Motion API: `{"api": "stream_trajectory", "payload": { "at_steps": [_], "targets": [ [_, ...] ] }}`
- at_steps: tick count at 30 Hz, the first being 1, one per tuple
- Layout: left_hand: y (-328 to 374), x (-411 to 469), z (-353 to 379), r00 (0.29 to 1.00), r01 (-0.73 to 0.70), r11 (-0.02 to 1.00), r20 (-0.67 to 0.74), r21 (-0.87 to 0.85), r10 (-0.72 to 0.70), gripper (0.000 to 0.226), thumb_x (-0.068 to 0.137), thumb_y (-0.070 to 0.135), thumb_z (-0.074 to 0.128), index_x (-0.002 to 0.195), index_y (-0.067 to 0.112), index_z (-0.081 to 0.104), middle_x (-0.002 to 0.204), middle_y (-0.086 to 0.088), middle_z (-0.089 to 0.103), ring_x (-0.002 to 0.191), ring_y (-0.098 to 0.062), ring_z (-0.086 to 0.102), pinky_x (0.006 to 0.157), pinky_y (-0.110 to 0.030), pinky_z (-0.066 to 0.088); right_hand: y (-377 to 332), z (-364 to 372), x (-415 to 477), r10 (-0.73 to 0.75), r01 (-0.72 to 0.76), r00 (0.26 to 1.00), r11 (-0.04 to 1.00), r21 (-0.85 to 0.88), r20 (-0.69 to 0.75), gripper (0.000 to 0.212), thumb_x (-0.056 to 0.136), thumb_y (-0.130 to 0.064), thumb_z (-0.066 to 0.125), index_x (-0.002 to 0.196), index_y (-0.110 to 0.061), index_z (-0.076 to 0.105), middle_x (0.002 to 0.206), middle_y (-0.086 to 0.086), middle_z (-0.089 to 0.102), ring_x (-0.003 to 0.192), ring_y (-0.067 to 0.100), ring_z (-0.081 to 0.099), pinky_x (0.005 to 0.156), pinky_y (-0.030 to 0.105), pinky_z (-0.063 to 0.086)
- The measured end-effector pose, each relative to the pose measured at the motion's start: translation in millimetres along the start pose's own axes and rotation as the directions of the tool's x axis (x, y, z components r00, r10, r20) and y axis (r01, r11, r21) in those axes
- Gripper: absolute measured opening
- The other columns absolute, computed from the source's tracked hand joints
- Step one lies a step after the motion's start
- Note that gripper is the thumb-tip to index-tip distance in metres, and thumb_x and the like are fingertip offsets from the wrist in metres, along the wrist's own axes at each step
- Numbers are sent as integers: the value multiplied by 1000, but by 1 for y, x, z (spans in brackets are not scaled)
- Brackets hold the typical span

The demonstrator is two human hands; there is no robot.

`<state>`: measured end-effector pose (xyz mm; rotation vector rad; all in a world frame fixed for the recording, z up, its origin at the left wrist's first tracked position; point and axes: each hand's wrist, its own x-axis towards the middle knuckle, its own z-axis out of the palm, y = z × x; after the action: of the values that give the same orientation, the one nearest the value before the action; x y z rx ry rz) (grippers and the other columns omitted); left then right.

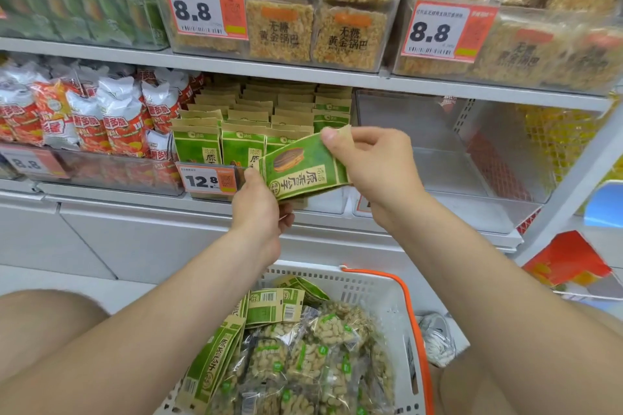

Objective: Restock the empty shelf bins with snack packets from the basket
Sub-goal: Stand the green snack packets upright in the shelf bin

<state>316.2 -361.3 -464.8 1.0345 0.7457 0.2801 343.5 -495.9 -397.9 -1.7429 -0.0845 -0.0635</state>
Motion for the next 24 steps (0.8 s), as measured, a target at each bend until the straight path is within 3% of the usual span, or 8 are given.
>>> {"api": "stream_trajectory", "payload": {
  "at_steps": [4,7,9,12,16,19,21,24],
  "targets": [
    [10,2,3,1000,9,1000,0,-10,-9,38,113,44,36,101,18,61,85,-6,70,66,-20,62,57,-31,54,9,1,3,79,-73,994,994,83,-74,43,102,-34,68,87,6,76,84,19,78,84,36,77,74,45,64],
    [9,9,1,989,-145,952,26,271,144,23,108,23,44,109,10,63,101,-13,70,88,-25,61,68,-31,51,8,-1,11,-155,114,980,949,-293,-122,40,102,-34,64,76,-4,70,69,3,69,70,27,64,66,36,47],
    [8,5,2,929,-353,783,93,513,358,18,103,21,49,119,16,58,123,-12,61,113,-24,53,91,-41,50,0,-3,8,-373,286,928,728,-623,-10,26,104,-34,59,88,-15,65,88,2,71,84,28,63,69,37,44],
    [15,-15,9,802,-573,521,301,633,517,30,107,42,31,102,34,60,113,7,62,121,-25,49,109,-53,38,-8,6,-2,-500,465,833,397,-792,238,22,109,-38,48,105,-20,60,104,-1,65,91,27,63,69,38,43],
    [18,-24,11,760,-650,563,414,510,502,64,111,55,21,84,20,67,80,-2,68,87,-26,65,85,-49,51,0,9,2,-518,539,823,583,-608,232,25,103,-36,61,89,-20,73,84,-9,71,81,14,66,78,34,54],
    [18,-16,12,762,-647,598,379,473,525,55,112,50,32,86,15,65,80,-5,65,79,-25,62,71,-43,46,-5,-1,9,-419,432,897,763,-480,142,21,93,-43,74,86,-24,79,77,-12,73,77,4,67,76,19,51],
    [19,-13,15,790,-608,642,274,468,549,48,112,47,35,85,16,60,80,-2,61,76,-21,57,67,-38,40,-8,-7,13,-225,283,957,861,-422,182,29,89,-48,77,83,-20,81,73,-6,75,75,10,71,77,30,60],
    [22,-11,17,796,-594,672,201,442,572,47,112,44,37,87,11,60,81,-7,62,76,-23,58,70,-43,45,-10,-12,10,-23,138,954,920,-367,300,29,94,-38,77,80,-13,82,72,4,77,71,20,77,76,46,65]
  ]
}}
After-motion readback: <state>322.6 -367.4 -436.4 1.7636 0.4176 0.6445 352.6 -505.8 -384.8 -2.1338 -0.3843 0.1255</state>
